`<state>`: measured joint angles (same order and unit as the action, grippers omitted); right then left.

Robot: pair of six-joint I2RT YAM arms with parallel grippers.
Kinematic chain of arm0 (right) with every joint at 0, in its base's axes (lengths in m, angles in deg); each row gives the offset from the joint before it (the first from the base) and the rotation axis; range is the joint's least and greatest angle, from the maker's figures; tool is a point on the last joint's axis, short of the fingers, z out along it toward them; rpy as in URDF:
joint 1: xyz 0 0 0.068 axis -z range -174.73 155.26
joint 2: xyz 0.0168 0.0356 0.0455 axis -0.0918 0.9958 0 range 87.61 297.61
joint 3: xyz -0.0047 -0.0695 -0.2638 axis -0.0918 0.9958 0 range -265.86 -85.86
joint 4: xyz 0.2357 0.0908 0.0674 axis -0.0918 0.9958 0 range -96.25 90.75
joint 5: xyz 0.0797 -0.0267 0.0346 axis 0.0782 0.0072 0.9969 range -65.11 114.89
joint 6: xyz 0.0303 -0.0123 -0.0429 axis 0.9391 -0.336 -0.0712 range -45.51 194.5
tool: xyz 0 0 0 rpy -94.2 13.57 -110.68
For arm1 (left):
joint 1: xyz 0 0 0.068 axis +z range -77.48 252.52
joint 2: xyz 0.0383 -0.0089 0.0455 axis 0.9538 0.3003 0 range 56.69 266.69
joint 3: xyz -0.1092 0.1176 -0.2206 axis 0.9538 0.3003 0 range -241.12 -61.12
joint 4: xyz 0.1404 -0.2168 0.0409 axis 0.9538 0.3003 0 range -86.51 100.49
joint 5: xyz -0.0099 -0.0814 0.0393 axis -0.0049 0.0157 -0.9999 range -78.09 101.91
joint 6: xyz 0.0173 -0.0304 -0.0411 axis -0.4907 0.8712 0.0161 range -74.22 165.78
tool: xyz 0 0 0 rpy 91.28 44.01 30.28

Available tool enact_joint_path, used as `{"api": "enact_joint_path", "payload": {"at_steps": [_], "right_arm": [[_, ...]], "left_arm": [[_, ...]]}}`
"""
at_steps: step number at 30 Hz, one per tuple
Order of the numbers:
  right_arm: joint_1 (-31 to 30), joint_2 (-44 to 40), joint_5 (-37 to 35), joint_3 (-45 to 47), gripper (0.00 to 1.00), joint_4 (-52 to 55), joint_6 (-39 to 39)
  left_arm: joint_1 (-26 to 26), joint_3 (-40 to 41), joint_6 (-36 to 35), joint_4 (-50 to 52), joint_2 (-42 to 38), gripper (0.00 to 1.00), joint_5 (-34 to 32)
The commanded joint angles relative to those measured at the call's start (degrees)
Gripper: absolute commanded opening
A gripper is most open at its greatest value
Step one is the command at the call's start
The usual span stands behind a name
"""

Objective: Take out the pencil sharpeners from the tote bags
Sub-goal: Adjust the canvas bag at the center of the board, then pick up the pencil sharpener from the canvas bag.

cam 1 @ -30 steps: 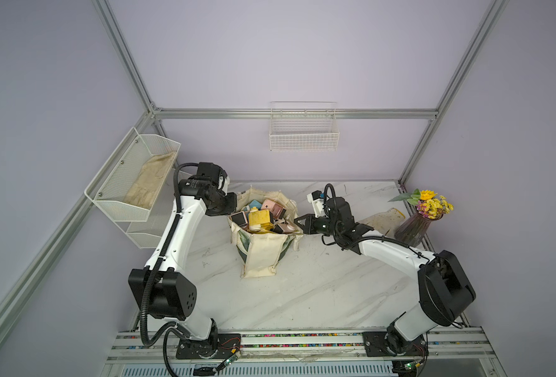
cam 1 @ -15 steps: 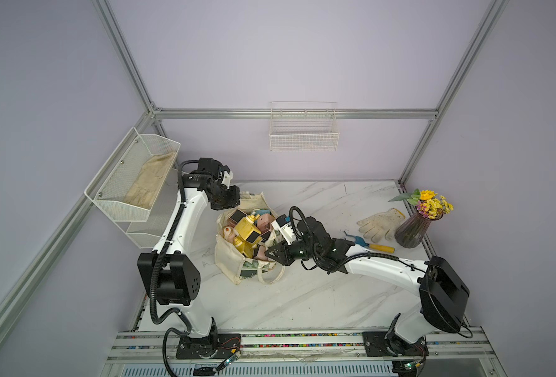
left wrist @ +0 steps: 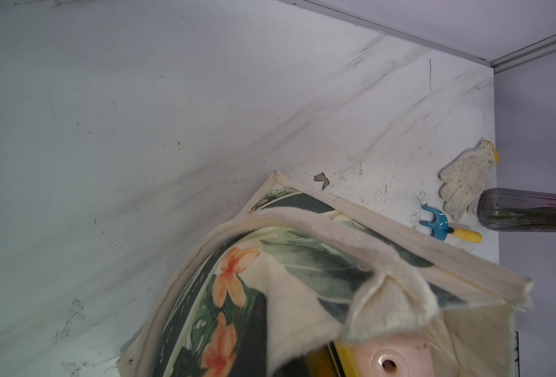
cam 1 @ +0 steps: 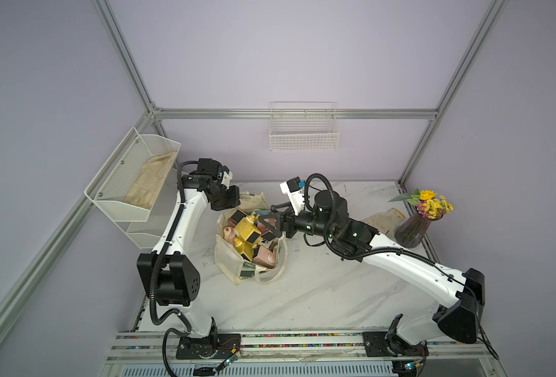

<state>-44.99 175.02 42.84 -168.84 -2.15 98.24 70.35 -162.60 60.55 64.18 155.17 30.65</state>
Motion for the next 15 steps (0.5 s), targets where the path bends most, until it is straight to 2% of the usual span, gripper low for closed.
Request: {"api": "enact_joint_path", "payload": {"at_steps": [1,5,9,15], "right_arm": [[-0.3,5.7,6.7,-2.1,0.73,2.5,8.4],[-0.3,9.3,6.4,-3.2,0.73,3.2,11.7],[-0.3,12.1,4.1,-5.8,0.73,7.1,12.3],[-0.2,13.2,1.3,-4.8,0.73,8.5,16.2]], "left_arm": [[0.7,3.2,2.3,-7.3,-4.7,0.00,3.6],[1.3,5.4,2.3,-8.0,-5.4,0.00,4.0],[1.7,7.6,2.1,-9.1,-7.1,0.00,-1.0],[2.0,7.7,2.4,-9.4,-6.8,0.00,0.1]]}}
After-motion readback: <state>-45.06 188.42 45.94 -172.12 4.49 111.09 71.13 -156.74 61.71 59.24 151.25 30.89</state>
